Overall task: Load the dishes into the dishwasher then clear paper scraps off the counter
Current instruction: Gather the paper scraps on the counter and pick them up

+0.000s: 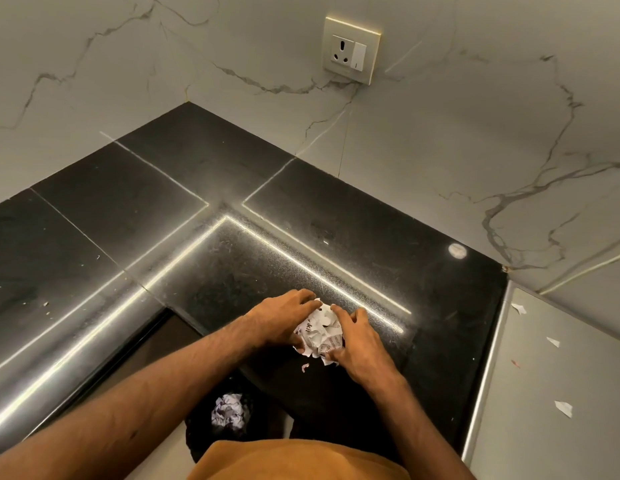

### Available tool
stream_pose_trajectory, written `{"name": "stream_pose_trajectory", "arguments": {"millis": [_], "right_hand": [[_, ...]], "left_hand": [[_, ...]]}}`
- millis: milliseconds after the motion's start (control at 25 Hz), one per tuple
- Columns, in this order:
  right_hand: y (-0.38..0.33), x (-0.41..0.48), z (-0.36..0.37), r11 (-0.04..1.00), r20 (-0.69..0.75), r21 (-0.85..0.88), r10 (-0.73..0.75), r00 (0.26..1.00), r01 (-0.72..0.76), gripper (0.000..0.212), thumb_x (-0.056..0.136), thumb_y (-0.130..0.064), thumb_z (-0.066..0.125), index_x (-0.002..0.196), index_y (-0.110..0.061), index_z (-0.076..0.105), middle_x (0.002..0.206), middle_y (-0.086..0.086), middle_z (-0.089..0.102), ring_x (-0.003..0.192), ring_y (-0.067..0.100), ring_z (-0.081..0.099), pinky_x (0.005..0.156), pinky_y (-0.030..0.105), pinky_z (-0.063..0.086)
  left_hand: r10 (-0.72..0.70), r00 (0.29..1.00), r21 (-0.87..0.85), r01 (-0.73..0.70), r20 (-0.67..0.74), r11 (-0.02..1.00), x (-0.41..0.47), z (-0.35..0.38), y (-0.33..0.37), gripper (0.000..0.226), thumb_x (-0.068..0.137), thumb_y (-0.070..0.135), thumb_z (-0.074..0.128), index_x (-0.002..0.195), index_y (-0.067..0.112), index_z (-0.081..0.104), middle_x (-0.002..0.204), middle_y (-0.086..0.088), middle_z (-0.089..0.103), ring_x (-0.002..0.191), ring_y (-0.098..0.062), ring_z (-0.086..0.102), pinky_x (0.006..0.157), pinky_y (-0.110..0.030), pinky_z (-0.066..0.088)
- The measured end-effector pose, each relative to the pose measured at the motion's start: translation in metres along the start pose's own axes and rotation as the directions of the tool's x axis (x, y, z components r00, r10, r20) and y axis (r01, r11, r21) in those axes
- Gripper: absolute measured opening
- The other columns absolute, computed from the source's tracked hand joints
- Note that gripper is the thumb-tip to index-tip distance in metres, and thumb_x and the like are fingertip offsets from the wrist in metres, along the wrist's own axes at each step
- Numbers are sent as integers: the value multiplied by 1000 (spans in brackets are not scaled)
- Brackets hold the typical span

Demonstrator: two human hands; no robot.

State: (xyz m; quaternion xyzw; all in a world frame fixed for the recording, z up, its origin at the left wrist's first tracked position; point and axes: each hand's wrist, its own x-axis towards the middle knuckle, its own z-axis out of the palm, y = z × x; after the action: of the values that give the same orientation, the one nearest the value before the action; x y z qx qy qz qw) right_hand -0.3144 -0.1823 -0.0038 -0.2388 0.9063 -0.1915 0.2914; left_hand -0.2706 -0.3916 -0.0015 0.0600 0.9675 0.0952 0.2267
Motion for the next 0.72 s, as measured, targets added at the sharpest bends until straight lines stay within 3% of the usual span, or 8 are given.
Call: {"name": "stream_pose_trajectory", "arguments": {"millis": [120,440,560,640,720], "right_hand": [[0,2,-2,1000,24,-12,-10,1000,10,103,84,-30,87,162,-42,22,139,-4,30,126,18,49,111,39,49],[-13,11,10,999,11,-34,-40,999,40,64,96,-23,75,152,-36,47,141,-5,36,125,18,53,104,32,50],[-14,15,12,999,-43,-25,-40,998,39,48,99,-14,68,144,-29,58,130,-5,45,114,17,56,91,23,46],[-18,18,16,999,-83,-10,-50,995,49,32,101,-11,63,131,-21,67,121,2,52,107,24,60,84,25,43],[-21,21,19,998,-117,-56,-47,992,41,22,101,-17,63,122,-22,71,112,2,57,101,23,63,82,28,51]], "left_hand": [[-53,999,-47,52,-13,998,-4,1,-2,105,79,50,83,161,24,22,160,1,24,145,-19,30,112,-47,46],[-87,995,-137,78,-56,988,-2,13,12,57,95,36,69,144,20,44,138,-4,46,127,-21,47,103,-41,50],[-121,989,-155,107,-84,982,2,12,14,34,98,23,63,130,17,54,123,-4,54,115,-23,52,93,-40,52],[-139,985,-163,122,-99,979,5,11,16,25,97,14,61,122,15,58,115,-5,58,109,-24,57,88,-41,54],[-155,982,-176,134,-111,975,8,11,18,19,96,9,61,114,14,61,109,-4,60,104,-24,61,85,-41,55]]}}
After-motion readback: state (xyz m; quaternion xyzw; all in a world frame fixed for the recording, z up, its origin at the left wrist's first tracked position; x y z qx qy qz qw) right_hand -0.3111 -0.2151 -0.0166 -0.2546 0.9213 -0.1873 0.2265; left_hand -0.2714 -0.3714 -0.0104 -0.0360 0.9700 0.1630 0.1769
